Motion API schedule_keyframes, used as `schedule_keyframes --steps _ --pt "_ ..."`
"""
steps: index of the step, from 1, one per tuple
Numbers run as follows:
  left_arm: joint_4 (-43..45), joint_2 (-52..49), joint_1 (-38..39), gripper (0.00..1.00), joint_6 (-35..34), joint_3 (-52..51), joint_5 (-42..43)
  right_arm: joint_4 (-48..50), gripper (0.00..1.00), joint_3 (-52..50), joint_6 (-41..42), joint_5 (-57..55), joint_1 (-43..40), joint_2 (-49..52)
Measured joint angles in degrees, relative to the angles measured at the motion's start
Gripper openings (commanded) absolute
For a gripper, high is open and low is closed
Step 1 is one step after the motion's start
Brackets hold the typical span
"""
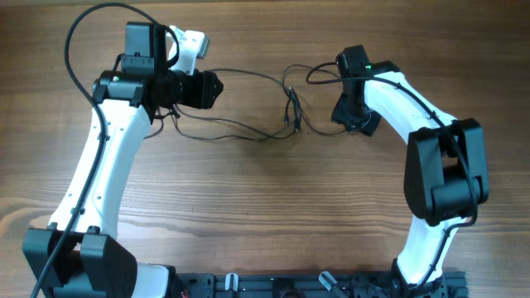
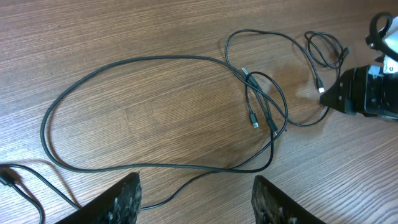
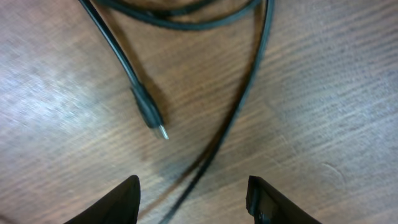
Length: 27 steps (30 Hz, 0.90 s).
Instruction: Untangle cables
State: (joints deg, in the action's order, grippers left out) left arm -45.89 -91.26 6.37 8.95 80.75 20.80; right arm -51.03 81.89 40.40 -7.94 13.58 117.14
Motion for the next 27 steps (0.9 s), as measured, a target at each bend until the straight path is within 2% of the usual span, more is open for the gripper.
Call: schedule_keyframes --steps 11,27 --pt "0.46 0.00 0.00 0.59 0.02 0.00 0.00 1.57 0.58 -0.24 3.13 0.00 0.00 0.00" --pt "1.29 2.69 0.00 0.60 0.02 0.00 0.02 2.69 0.58 -1.18 3.56 0.00 0.26 -0.02"
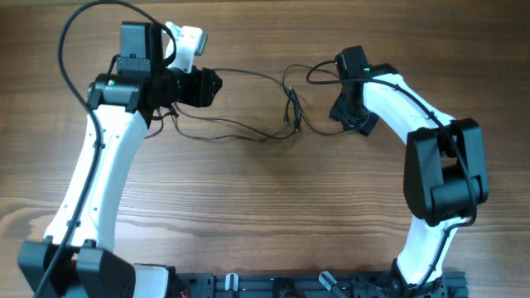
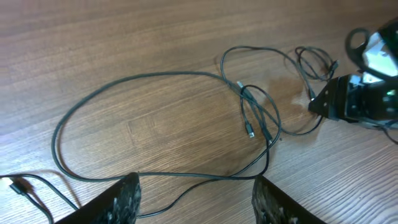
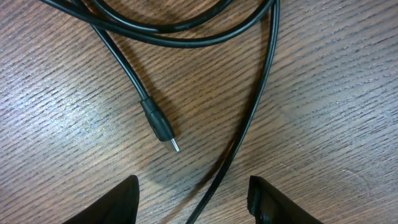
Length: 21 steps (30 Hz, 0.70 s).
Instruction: Untangle cables
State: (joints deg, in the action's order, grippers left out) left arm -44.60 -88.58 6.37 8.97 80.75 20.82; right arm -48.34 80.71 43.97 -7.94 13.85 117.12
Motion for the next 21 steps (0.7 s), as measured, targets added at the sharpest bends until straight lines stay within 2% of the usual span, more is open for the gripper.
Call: schedule_keyframes --steps 9,21 --pt "0.02 1.97 0.02 0.63 0.20 0.00 0.00 0.68 0.58 0.00 -0.02 0.00 0.00 0.00" --pt "0.02 1.97 0.00 0.63 0.20 0.00 0.00 1.33 0.59 0.00 0.26 -0.04 0.00 0.02"
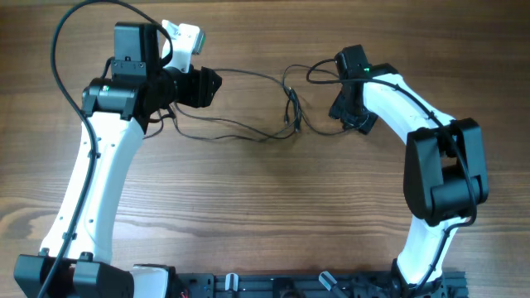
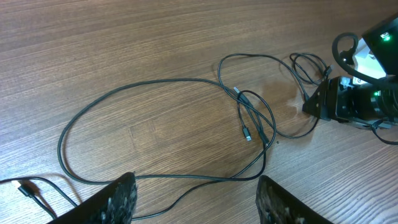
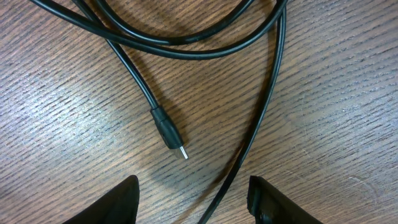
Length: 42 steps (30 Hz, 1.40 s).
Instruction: Untangle cables
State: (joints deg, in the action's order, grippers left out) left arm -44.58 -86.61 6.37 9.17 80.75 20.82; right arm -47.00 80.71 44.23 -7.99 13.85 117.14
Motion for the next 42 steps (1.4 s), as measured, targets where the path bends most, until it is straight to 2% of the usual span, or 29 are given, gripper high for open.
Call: schedule_keyframes --steps 24,42 --pt "0.00 0.00 0.00 0.63 0.00 0.00 0.00 -1.75 0.59 0.00 0.13 -1.11 0.00 0.00" --pt "0.02 0.00 0.02 0.63 0.00 0.00 0.00 0.90 0.60 0.00 -0.35 -2.40 0.00 0.04"
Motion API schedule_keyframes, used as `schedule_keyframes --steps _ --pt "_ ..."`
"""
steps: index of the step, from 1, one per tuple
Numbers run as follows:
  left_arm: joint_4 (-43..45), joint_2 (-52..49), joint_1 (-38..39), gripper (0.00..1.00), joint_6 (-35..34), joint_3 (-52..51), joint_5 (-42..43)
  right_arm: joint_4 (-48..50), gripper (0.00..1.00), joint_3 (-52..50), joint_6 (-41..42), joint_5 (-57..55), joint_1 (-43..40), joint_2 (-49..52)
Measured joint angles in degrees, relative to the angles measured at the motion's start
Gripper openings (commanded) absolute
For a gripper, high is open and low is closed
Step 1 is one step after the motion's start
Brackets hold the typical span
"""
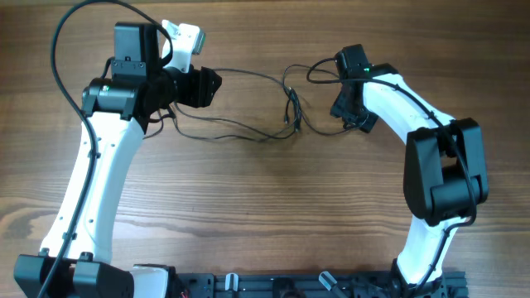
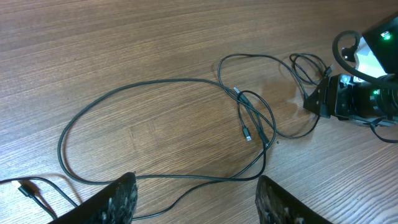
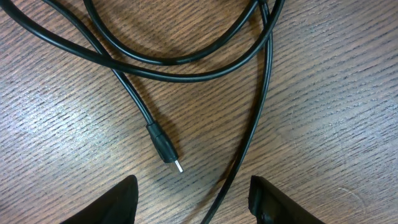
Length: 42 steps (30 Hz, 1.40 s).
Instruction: Untangle cables
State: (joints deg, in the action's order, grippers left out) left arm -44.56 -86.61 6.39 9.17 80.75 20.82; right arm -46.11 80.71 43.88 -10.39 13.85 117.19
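Thin black cables (image 1: 248, 132) lie tangled across the far half of the wooden table, crossing in a knot (image 2: 254, 118) near the middle. In the right wrist view a loose plug end (image 3: 164, 149) lies on the wood beside another strand (image 3: 252, 143). My right gripper (image 3: 194, 202) hovers just above this plug, open and empty; overhead it sits at the tangle's right end (image 1: 348, 112). My left gripper (image 2: 196, 199) is open and empty, raised above the big cable loop (image 2: 124, 124) at the left.
A small coil of cable (image 2: 311, 62) lies behind the right arm. My left arm's own supply cable (image 1: 74, 33) arcs over the far left. The arm bases and a dark rail (image 1: 315, 285) line the near edge.
The right wrist view has shifted a little: the plug end now sits slightly higher and left in it. The left arm and the cables look unchanged.
Both grippers were open throughout. The left gripper started low over the big loop and has since risen and drawn back, widening its view. The right gripper stayed close above the loose plug, shifting slightly. The cables have not moved.
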Motion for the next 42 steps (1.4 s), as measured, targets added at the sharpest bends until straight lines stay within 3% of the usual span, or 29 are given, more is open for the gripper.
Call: schedule_keyframes --steps 17,19,22,24,36,42 --pt "0.44 0.00 0.00 0.63 0.00 0.00 0.00 3.15 0.59 -4.04 0.02 -0.15 0.00 -0.55" --pt "0.44 0.00 -0.02 0.63 0.00 0.00 0.00 3.54 0.54 -4.31 0.02 -0.15 0.00 -0.74" --pt "0.44 0.00 -0.02 0.63 0.00 0.00 0.00 4.15 0.18 -4.39 0.15 0.39 0.00 -0.79" --pt "0.46 0.00 -0.02 0.64 0.00 0.00 0.00 4.72 0.05 -4.46 -0.02 1.44 0.13 -0.79" --pt "0.85 0.00 0.00 0.65 0.00 0.00 0.00 9.57 0.04 -4.68 -0.68 12.20 0.04 -0.79" --pt "0.85 0.00 0.00 0.67 -0.02 0.00 0.00 9.22 0.04 -4.72 -4.98 14.73 0.07 -2.32"
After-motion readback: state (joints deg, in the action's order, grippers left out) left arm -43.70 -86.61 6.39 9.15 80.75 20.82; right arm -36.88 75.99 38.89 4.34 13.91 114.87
